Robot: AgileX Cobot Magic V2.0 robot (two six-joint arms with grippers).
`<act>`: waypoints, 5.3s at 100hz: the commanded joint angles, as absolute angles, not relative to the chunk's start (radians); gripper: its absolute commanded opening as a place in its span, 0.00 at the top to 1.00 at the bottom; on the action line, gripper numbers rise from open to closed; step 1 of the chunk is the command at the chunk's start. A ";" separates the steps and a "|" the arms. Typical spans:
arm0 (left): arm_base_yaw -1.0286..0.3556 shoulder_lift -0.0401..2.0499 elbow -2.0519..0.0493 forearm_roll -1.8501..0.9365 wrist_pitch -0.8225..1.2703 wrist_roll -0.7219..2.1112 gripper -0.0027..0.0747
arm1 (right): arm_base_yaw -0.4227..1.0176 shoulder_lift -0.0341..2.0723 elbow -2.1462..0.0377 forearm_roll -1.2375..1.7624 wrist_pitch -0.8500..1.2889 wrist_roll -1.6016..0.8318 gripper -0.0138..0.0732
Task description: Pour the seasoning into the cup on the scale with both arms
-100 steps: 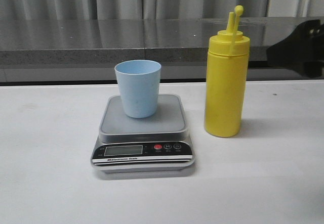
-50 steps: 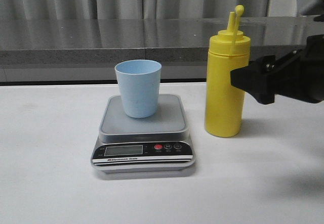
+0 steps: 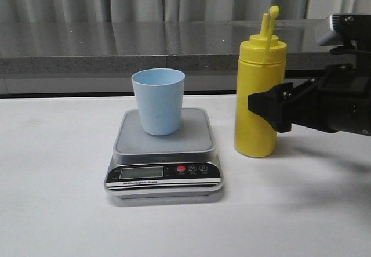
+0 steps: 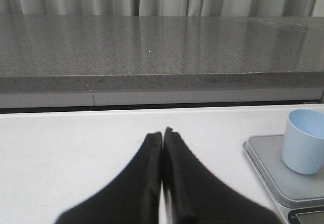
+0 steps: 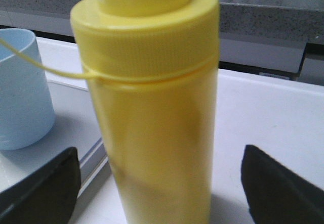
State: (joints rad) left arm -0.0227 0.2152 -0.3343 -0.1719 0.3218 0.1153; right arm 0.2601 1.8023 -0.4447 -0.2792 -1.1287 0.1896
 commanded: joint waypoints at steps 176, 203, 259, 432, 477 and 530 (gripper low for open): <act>-0.023 0.225 -0.361 -0.185 0.251 0.107 0.99 | 0.259 1.683 -0.805 -0.800 -0.720 0.191 0.62; -0.023 0.225 -0.361 -0.185 0.251 0.107 0.99 | 0.289 1.647 -0.907 -0.908 -0.511 0.213 0.62; -0.023 0.225 -0.361 -0.185 0.251 0.107 0.99 | 0.512 1.648 -1.102 -1.081 0.039 0.213 0.68; -0.023 0.225 -0.361 -0.185 0.251 0.107 0.99 | 0.591 1.650 -1.113 -1.538 0.301 0.189 0.68; -0.023 0.225 -0.361 -0.185 0.251 0.107 0.99 | 0.603 1.651 -1.113 -1.638 0.327 0.189 0.68; -0.023 0.225 -0.361 -0.185 0.251 0.107 0.99 | 0.607 1.651 -1.113 -1.640 0.342 0.223 0.68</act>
State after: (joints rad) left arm -0.0220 0.2152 -0.3343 -0.1719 0.3218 0.1153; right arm 0.6049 1.6985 -1.0785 -1.6030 0.3184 0.2023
